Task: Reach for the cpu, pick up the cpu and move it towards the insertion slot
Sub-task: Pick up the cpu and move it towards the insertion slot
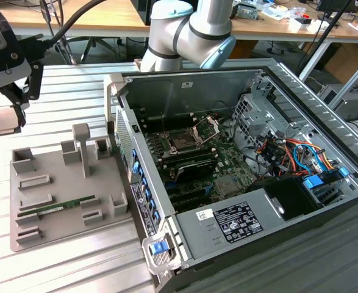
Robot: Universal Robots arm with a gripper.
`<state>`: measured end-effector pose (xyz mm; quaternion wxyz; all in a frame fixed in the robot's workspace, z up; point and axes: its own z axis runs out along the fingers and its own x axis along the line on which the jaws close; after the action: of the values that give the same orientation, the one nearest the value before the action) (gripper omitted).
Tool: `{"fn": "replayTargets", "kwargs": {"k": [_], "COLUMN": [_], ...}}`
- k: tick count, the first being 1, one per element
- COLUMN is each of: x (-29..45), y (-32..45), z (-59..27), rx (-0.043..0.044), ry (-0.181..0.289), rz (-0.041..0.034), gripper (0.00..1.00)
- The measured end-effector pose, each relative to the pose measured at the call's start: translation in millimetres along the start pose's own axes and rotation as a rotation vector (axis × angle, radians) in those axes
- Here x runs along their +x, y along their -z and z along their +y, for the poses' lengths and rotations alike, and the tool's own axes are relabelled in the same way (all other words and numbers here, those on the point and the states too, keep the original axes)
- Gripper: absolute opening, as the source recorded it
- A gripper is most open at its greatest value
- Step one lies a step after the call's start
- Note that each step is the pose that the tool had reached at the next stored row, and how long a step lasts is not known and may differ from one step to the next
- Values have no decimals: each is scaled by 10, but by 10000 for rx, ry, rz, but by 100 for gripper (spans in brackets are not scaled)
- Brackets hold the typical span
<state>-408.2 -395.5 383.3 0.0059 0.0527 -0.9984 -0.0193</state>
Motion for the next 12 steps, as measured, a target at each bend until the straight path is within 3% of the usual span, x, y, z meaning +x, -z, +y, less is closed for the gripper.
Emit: {"fn": "replayTargets", "kwargs": {"k": [12], "x": [1], "y": [78], "z": [3], "rx": [-3], "ry": [0], "rz": [0], "gripper": [55]}}
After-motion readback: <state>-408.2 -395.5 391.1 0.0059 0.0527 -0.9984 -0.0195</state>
